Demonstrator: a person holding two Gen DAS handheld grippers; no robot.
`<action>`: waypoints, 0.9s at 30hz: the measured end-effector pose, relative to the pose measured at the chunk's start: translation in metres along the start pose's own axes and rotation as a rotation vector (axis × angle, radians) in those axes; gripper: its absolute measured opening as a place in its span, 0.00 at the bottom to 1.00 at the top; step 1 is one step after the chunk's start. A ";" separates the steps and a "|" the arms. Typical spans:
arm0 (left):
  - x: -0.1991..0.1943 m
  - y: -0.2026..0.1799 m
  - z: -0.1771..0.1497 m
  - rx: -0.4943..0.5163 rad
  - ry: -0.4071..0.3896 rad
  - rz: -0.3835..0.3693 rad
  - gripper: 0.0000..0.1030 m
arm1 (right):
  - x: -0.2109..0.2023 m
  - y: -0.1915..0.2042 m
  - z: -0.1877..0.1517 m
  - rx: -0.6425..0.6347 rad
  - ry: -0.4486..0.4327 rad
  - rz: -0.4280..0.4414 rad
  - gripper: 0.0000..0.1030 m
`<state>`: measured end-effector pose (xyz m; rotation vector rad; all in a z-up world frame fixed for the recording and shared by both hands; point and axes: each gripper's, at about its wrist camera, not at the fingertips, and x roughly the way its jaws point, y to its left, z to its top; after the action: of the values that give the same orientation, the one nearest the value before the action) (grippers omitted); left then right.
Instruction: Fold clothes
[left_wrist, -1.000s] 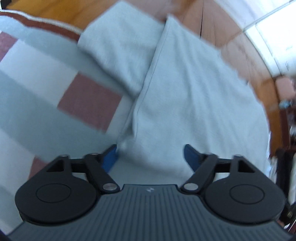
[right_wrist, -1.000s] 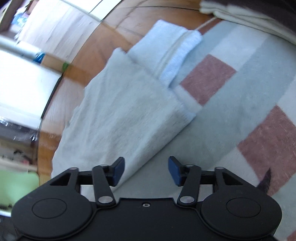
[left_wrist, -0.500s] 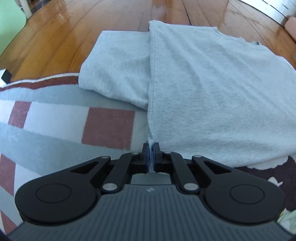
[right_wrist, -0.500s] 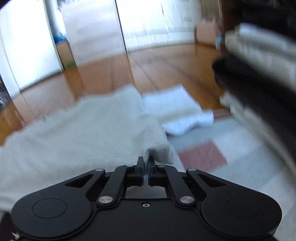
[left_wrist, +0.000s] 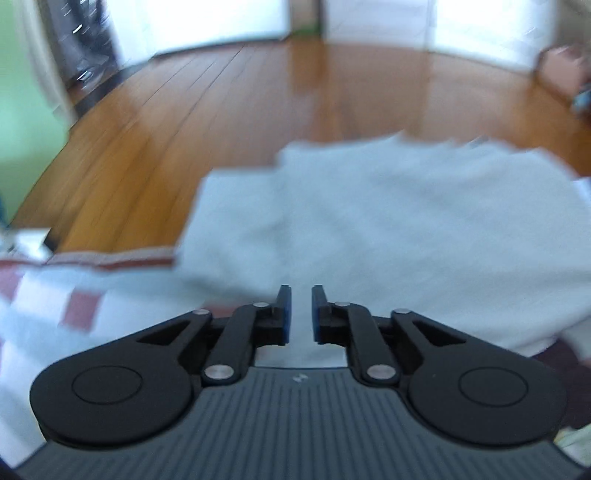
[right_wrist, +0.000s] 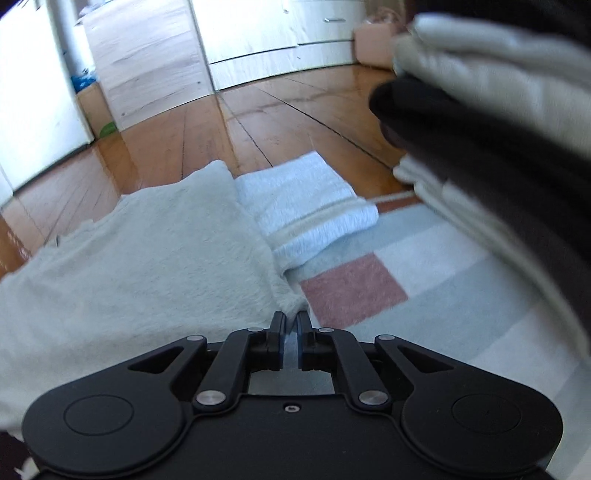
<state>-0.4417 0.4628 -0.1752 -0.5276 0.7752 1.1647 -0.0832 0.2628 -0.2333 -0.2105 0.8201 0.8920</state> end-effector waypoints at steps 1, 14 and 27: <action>0.000 -0.013 0.002 0.009 -0.003 -0.049 0.16 | -0.001 0.001 0.002 -0.001 0.005 -0.009 0.07; 0.047 -0.117 0.001 0.056 0.187 -0.330 0.39 | 0.010 -0.049 -0.005 0.492 0.208 0.281 0.56; 0.074 -0.116 -0.016 -0.080 0.312 -0.399 0.51 | 0.041 -0.030 0.012 0.358 0.149 0.319 0.61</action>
<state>-0.3221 0.4587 -0.2453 -0.9009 0.8432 0.7526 -0.0388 0.2749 -0.2591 0.1745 1.1579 1.0162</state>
